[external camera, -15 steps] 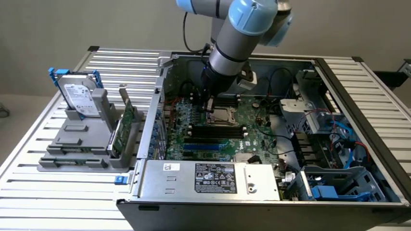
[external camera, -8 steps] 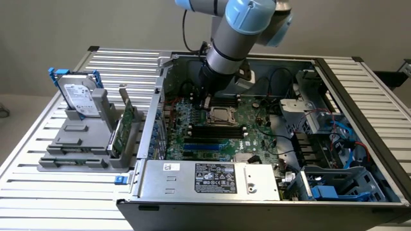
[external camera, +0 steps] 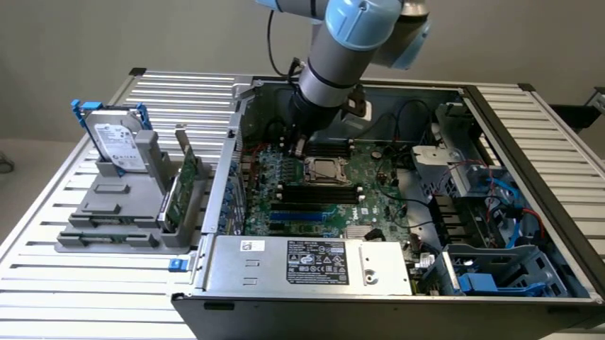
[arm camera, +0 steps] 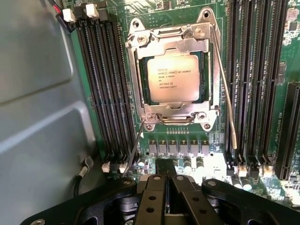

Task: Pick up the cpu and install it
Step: 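Install the first cpu locking lever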

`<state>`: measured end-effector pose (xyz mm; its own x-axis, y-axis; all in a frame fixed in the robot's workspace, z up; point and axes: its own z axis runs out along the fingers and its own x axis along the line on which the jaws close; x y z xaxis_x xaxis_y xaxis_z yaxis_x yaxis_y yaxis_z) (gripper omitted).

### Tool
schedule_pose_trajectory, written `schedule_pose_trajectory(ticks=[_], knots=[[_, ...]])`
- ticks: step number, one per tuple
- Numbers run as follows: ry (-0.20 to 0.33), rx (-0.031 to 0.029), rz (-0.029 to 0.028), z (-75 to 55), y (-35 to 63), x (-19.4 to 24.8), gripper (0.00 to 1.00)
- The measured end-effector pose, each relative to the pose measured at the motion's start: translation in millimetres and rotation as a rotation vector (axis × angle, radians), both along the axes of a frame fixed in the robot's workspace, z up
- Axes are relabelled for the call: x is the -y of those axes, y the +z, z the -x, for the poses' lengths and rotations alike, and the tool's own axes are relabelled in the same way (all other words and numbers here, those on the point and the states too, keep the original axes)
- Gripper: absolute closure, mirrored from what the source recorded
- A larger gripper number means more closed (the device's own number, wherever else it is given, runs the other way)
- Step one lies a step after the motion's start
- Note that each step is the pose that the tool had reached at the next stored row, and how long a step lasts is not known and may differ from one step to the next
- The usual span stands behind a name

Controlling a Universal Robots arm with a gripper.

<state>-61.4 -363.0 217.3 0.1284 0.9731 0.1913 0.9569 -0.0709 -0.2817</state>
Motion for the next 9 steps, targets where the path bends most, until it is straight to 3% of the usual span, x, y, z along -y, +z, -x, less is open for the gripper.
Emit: schedule_pose_trajectory(ticks=[7,9], knots=[[-0.040,-0.0028,-0.0229,3.5,0.7,0.5,0.89],[-0.052,-0.0060,-0.0266,3.9,0.7,1.0,0.89]])
